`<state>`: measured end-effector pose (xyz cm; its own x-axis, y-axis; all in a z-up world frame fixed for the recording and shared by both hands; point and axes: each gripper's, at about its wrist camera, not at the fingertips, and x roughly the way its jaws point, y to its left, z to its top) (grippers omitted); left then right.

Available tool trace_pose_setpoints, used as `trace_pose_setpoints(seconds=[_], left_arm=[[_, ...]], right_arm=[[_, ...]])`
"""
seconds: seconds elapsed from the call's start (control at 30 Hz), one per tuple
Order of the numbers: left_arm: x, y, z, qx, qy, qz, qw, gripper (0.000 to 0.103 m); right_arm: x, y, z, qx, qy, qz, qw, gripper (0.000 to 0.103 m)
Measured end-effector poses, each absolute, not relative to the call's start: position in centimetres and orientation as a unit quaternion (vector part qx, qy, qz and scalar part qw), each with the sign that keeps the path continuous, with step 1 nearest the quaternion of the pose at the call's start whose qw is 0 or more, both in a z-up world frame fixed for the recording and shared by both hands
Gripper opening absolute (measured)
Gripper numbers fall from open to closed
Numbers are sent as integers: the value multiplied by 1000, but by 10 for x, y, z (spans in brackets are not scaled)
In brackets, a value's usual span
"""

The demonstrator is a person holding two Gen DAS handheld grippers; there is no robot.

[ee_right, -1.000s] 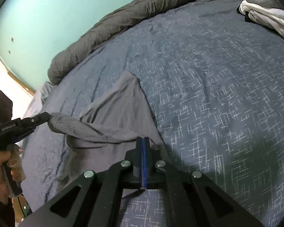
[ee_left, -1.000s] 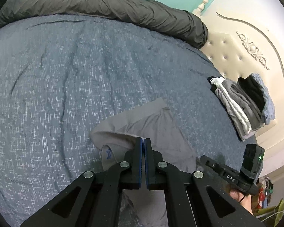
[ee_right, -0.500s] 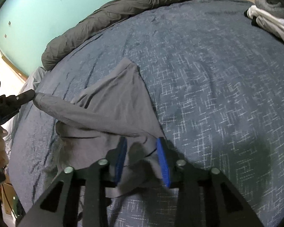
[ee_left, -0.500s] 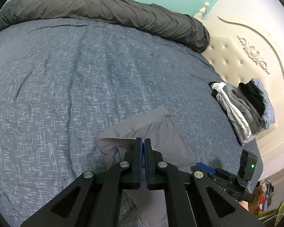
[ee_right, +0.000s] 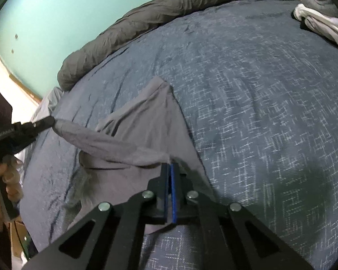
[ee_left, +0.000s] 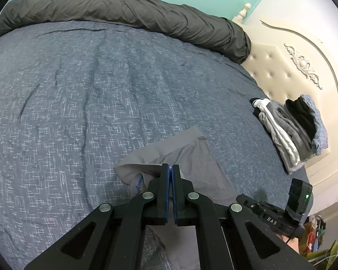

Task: Fold clothes

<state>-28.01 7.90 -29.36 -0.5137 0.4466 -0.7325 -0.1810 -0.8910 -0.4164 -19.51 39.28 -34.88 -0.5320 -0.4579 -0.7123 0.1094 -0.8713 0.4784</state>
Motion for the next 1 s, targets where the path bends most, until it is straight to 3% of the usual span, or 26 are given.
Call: trace_pose_setpoints(seconds=[0.47, 0.8, 0.9, 1.0], left_arm=[[-329, 136, -280, -480, -103, 846, 207, 2], [-379, 214, -320, -528, -74, 813, 235, 2], [-379, 214, -323, -530, -71, 813, 230, 8], [-373, 195, -313, -512, -73, 825, 226, 22]], right_arm=[[-162, 425, -329, 433, -247, -848, 181, 1], [-165, 443, -344, 447, -271, -834, 173, 1], [-166, 443, -350, 456, -270, -830, 172, 1], [-167, 444, -352, 459, -270, -829, 171, 1]])
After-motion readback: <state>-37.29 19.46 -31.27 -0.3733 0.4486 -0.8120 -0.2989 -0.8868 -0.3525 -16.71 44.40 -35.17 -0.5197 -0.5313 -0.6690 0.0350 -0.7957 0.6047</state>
